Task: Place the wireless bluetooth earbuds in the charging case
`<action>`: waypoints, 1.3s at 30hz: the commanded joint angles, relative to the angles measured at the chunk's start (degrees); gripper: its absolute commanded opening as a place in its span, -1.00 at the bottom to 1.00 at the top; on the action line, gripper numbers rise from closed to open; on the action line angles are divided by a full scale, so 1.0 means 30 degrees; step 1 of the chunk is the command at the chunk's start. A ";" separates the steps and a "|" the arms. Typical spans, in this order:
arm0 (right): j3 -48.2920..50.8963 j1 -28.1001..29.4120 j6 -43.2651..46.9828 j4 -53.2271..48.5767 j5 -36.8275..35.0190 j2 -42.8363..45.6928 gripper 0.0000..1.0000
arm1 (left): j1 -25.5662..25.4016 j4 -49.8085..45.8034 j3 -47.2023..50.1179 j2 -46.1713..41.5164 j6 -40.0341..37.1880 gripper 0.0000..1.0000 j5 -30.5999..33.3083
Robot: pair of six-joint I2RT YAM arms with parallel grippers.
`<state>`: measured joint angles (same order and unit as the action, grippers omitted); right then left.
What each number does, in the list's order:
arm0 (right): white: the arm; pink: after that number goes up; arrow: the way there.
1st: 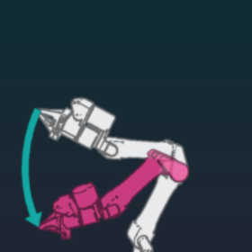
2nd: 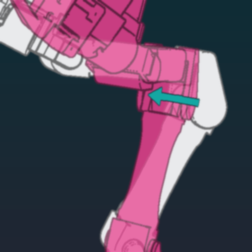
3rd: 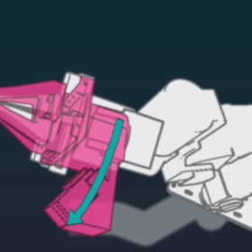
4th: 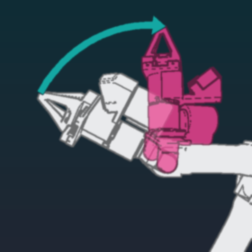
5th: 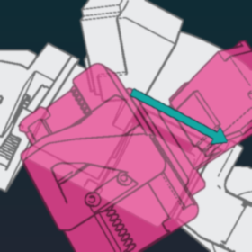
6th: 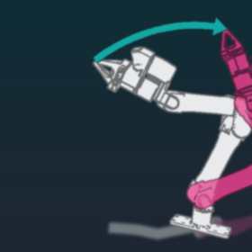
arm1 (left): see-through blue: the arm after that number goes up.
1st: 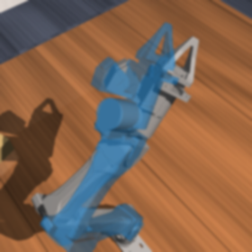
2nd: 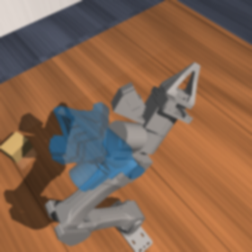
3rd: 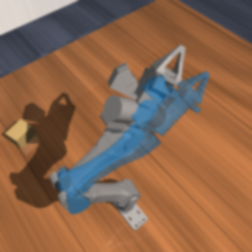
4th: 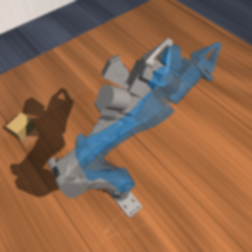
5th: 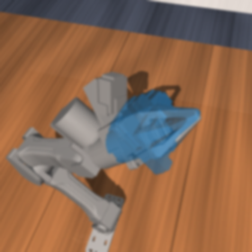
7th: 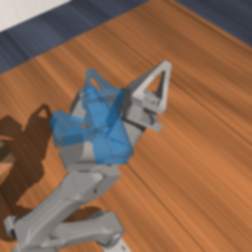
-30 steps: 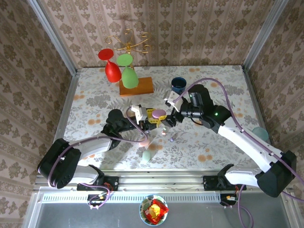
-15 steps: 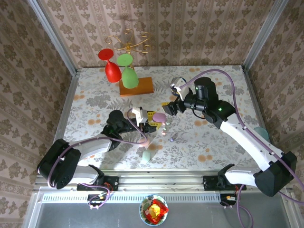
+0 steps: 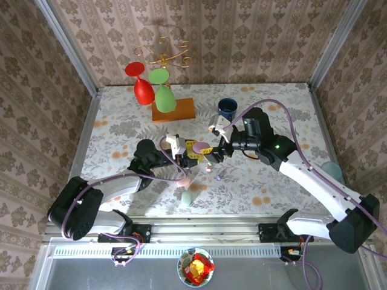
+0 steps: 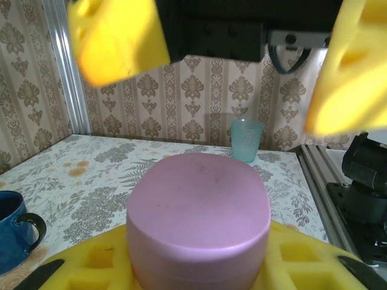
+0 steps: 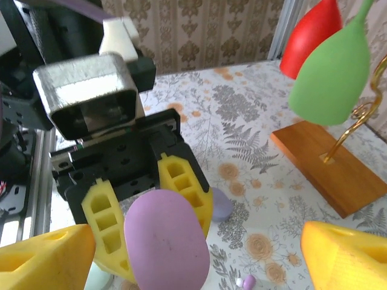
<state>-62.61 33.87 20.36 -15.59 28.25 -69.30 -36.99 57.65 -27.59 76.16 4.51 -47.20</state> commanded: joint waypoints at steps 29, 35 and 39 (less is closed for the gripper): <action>-0.0307 0.0020 -0.3074 0.3903 -0.4896 -0.1541 0.60 | 0.0100 -0.0189 0.0113 -0.1275 -0.0062 -0.43 0.1098; -0.0580 0.0028 -0.3020 0.3646 -0.4526 -0.1470 0.60 | 0.0101 -0.0165 0.0092 -0.1480 0.0184 -0.43 0.1283; -0.0370 0.0022 -0.3154 0.3623 -0.3288 -0.0706 0.62 | 0.0245 -0.0237 0.0244 -0.1510 0.0209 -0.43 0.1747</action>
<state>-62.54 34.00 11.75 -6.17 15.86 -74.11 -36.42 55.68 -27.38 73.08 5.56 -42.17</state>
